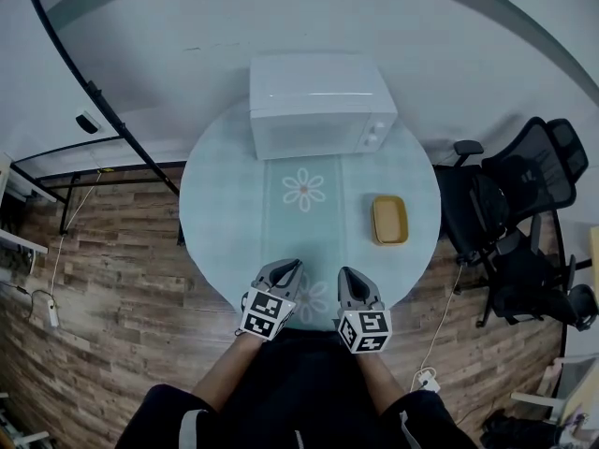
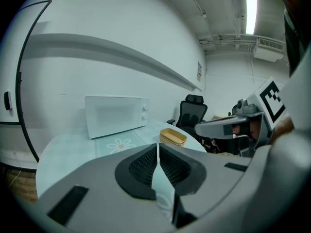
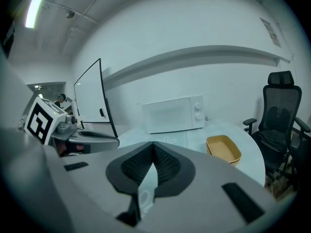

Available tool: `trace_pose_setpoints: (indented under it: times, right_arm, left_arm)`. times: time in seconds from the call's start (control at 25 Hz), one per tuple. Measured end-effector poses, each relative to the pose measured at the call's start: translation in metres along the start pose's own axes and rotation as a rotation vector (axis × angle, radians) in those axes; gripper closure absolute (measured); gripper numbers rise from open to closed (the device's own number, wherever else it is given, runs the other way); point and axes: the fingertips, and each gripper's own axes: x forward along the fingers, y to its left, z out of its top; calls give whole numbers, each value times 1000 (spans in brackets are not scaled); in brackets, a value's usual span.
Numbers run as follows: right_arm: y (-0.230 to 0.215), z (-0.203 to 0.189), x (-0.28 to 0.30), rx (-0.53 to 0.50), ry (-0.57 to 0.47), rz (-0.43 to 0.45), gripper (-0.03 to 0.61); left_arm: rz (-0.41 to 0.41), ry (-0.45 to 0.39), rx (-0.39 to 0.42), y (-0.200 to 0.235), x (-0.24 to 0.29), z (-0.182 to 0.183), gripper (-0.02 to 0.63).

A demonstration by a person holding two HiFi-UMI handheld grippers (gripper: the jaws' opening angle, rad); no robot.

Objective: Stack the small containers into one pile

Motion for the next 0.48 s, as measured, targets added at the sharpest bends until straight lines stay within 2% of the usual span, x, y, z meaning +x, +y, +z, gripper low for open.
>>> trace_pose_setpoints:
  times: [0.48]
  right_arm:
    - [16,-4,10,-10,24,14,555]
  left_arm:
    - [-2,2,0,11,-5,-3,589]
